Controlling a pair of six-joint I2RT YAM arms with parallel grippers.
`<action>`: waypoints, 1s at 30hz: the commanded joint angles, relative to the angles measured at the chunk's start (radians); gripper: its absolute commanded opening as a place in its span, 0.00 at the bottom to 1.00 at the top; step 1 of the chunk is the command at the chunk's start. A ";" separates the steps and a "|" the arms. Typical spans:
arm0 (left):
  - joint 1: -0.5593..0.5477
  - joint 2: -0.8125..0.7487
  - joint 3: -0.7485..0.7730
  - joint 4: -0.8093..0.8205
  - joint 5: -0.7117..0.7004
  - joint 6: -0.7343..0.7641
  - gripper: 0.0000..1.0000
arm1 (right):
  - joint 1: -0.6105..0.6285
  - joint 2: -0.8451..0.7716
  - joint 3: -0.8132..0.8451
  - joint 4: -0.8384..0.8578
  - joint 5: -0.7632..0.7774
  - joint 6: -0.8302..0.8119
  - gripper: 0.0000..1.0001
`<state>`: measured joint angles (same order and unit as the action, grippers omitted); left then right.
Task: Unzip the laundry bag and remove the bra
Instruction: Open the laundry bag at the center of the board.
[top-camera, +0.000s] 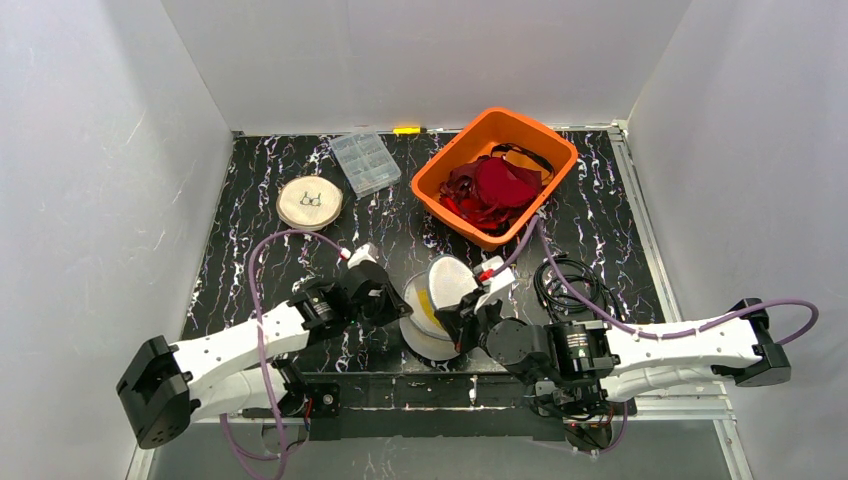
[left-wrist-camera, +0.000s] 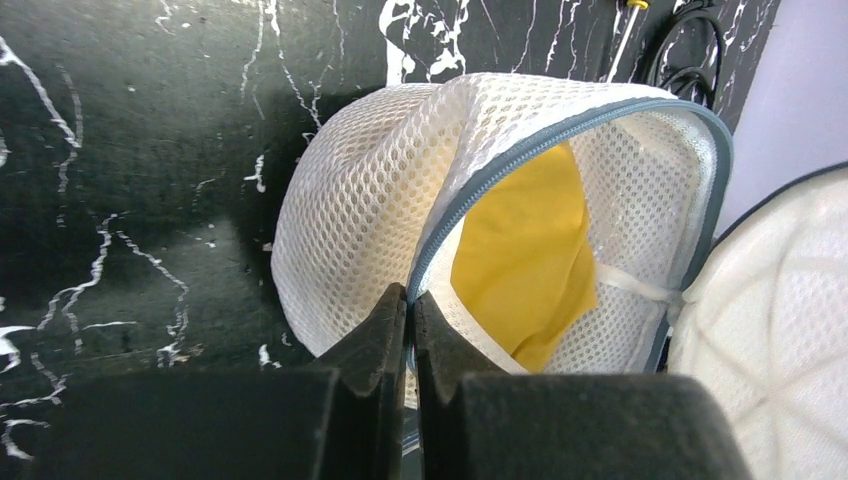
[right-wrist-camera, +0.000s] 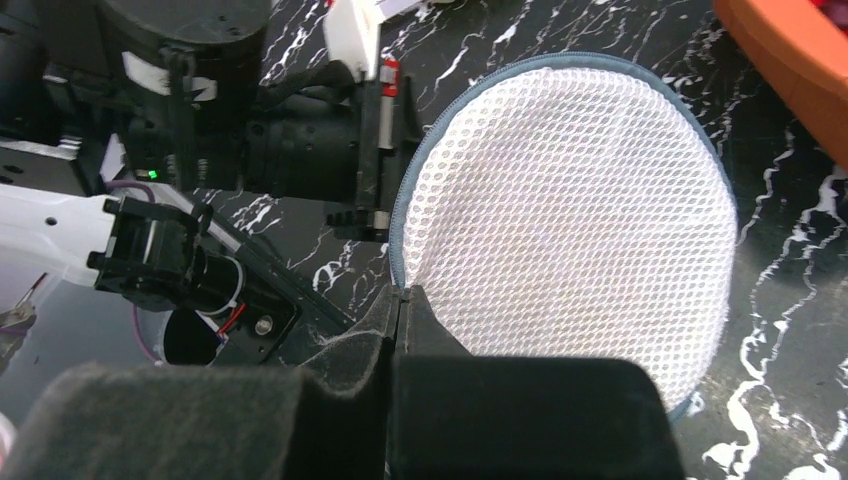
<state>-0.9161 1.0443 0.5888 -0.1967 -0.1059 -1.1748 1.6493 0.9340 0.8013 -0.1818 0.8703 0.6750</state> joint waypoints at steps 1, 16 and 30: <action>-0.003 -0.080 0.046 -0.121 -0.083 0.069 0.00 | -0.003 -0.073 0.034 -0.099 0.118 0.020 0.01; 0.003 -0.281 0.008 -0.314 -0.197 0.173 0.00 | -0.002 -0.481 -0.059 -0.595 0.269 0.364 0.48; 0.003 -0.314 0.007 -0.370 -0.198 0.264 0.00 | -0.003 0.112 0.283 -0.312 0.040 -0.211 0.49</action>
<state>-0.9176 0.7544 0.6025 -0.5190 -0.2718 -0.9714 1.6485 0.8528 1.0653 -0.5983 0.9859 0.6121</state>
